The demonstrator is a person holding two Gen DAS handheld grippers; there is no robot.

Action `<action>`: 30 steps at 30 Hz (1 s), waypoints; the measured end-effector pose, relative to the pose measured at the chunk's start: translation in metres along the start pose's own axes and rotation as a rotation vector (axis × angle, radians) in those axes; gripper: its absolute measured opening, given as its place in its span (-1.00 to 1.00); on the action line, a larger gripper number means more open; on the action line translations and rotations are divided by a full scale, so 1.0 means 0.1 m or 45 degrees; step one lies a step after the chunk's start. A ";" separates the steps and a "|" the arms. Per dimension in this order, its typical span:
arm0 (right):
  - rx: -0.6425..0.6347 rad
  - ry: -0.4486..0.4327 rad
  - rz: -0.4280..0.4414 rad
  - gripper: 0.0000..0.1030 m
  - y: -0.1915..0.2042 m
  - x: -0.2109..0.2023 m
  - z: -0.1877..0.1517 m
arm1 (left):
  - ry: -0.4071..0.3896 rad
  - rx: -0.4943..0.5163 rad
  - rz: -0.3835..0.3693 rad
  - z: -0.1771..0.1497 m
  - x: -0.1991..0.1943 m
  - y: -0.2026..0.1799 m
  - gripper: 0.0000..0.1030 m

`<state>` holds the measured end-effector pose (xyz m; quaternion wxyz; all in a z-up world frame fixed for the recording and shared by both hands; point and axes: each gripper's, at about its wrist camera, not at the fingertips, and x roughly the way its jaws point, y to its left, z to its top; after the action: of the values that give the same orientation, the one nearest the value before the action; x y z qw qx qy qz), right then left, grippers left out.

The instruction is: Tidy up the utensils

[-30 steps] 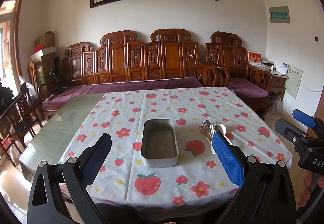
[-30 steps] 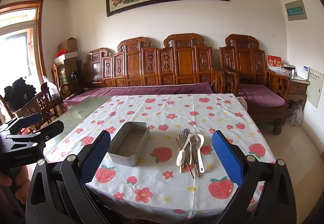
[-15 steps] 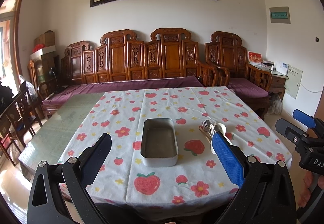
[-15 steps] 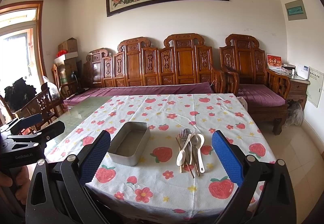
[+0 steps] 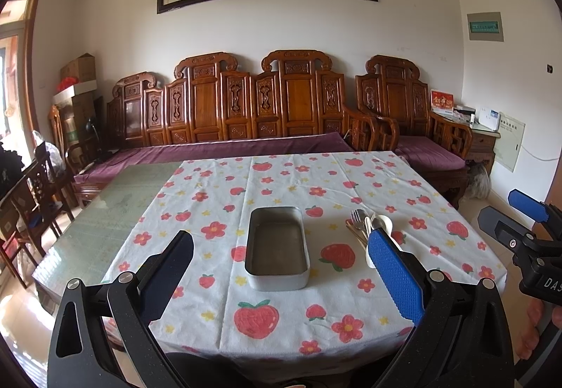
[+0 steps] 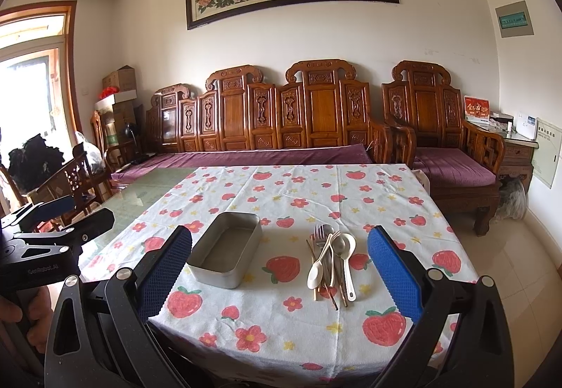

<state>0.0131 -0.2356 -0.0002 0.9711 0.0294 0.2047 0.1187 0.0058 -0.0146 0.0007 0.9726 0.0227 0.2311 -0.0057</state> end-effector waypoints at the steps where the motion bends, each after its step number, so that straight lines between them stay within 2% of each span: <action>1: 0.000 0.000 0.000 0.95 0.00 0.00 0.00 | 0.000 0.000 0.000 0.00 0.00 0.00 0.88; 30: 0.005 0.004 0.000 0.95 0.00 0.00 -0.01 | 0.016 0.000 -0.009 0.02 -0.03 -0.05 0.88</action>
<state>0.0125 -0.2359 -0.0014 0.9708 0.0309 0.2064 0.1184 0.0040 -0.0199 0.0039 0.9712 0.0220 0.2372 -0.0091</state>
